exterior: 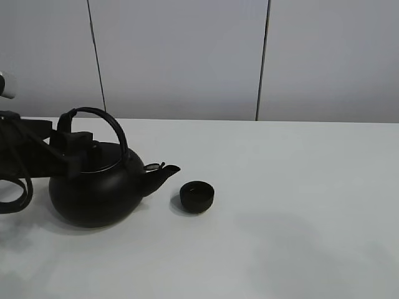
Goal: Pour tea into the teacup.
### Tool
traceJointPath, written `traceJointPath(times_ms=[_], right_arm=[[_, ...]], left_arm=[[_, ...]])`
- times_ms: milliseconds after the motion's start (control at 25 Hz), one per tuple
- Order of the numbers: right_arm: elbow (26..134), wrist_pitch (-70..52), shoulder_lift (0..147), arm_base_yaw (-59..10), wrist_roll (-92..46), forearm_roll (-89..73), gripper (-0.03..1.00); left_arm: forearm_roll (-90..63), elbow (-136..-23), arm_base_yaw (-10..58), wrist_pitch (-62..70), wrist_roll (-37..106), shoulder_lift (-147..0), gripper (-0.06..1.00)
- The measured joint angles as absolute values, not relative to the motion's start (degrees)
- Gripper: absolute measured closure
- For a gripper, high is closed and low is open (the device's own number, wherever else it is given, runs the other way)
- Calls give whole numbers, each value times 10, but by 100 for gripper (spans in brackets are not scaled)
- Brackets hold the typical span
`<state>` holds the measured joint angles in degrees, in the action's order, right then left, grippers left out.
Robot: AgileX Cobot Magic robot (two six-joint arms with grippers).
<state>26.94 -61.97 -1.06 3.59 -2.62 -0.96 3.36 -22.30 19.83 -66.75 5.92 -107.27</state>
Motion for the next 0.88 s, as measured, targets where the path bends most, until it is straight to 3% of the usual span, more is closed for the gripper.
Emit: traceJointPath(times_ms=[280, 600, 720, 880], right_arm=[[269, -620, -11, 36, -26, -10, 33], [269, -620, -11, 36, -26, -10, 33], [269, -620, -11, 36, -26, -10, 33], [269, -620, -11, 36, -26, -10, 33]], left_arm=[[34, -222, 198, -659, 59, -1073, 29], [17, -215, 198, -615, 59, -992, 26], [-18, -219, 198, -507, 59, -909, 26], [-35, -301, 198, -199, 50, -798, 26]])
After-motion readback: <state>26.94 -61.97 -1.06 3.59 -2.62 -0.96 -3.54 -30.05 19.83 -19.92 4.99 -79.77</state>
